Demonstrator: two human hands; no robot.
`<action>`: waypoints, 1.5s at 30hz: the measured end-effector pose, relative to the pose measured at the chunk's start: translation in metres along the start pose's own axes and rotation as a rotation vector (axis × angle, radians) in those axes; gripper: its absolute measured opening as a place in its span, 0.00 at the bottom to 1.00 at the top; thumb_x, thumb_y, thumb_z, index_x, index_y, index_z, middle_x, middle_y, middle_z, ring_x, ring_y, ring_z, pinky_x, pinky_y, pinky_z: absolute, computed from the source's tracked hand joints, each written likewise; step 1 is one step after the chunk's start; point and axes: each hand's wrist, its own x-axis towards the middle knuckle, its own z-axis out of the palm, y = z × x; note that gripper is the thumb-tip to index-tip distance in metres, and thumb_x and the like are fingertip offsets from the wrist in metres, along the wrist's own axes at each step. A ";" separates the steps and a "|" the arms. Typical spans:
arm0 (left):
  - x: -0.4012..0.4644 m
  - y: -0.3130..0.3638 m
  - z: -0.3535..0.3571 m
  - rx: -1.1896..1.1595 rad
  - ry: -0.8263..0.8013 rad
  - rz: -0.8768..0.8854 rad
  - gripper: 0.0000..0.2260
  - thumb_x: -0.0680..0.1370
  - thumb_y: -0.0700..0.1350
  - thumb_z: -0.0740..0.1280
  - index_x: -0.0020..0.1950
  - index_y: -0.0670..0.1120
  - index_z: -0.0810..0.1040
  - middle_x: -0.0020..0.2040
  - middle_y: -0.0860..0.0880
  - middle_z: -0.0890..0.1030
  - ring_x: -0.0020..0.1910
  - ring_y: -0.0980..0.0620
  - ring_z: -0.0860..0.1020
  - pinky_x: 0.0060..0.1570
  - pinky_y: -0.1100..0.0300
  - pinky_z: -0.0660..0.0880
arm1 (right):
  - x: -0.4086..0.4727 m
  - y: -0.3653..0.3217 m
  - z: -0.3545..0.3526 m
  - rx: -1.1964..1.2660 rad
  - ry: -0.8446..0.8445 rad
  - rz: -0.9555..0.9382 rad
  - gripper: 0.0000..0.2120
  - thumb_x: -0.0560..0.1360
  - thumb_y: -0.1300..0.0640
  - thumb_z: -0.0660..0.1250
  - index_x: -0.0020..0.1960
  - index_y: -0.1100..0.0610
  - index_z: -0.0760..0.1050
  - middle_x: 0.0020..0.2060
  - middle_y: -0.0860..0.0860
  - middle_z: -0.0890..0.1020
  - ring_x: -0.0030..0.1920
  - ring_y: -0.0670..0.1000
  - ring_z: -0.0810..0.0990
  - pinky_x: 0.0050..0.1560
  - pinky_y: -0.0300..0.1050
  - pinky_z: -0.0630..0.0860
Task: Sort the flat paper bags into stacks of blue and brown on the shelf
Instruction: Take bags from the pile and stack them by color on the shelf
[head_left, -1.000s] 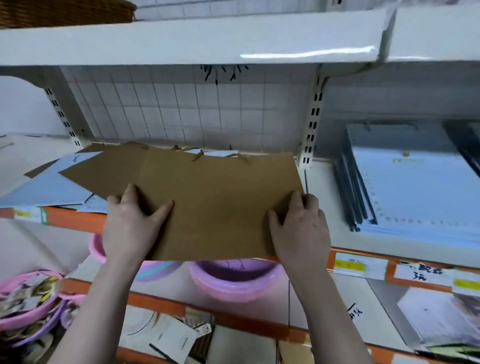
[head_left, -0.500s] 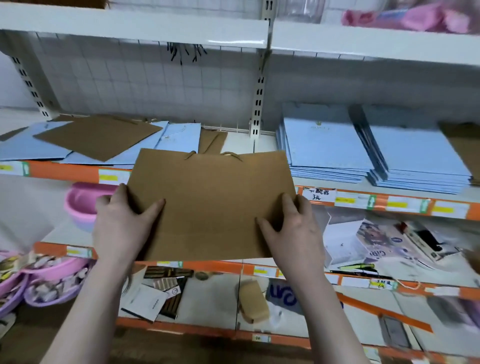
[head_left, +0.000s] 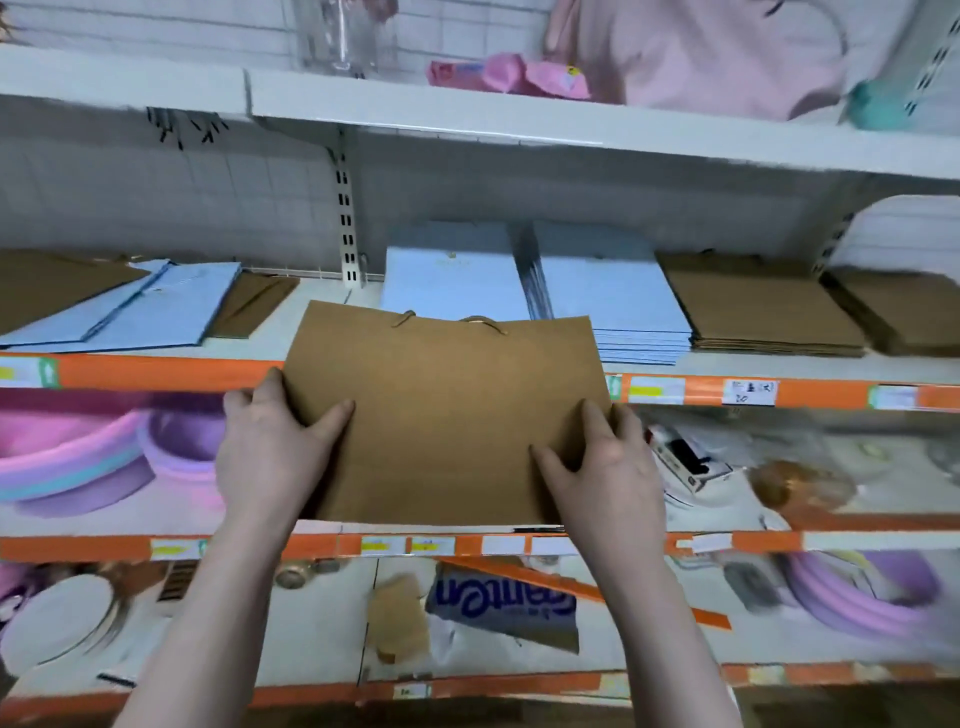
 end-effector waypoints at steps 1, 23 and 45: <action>-0.013 0.018 0.013 -0.008 -0.008 0.005 0.30 0.71 0.57 0.71 0.67 0.41 0.69 0.59 0.36 0.70 0.57 0.35 0.72 0.53 0.45 0.70 | 0.005 0.022 -0.009 -0.010 0.002 0.008 0.29 0.74 0.44 0.65 0.70 0.55 0.65 0.70 0.57 0.64 0.67 0.58 0.66 0.63 0.48 0.65; -0.072 0.288 0.235 -0.110 -0.118 0.206 0.25 0.71 0.54 0.71 0.60 0.41 0.71 0.56 0.38 0.70 0.54 0.37 0.72 0.50 0.50 0.70 | 0.164 0.302 -0.097 -0.081 0.094 0.196 0.29 0.75 0.43 0.64 0.71 0.55 0.65 0.68 0.57 0.67 0.65 0.59 0.70 0.61 0.50 0.69; -0.043 0.440 0.395 0.078 -0.129 0.168 0.33 0.74 0.55 0.68 0.72 0.41 0.62 0.63 0.37 0.67 0.60 0.36 0.70 0.57 0.47 0.70 | 0.378 0.439 -0.102 -0.034 -0.041 0.126 0.27 0.76 0.42 0.62 0.69 0.56 0.65 0.69 0.57 0.66 0.64 0.59 0.69 0.63 0.52 0.70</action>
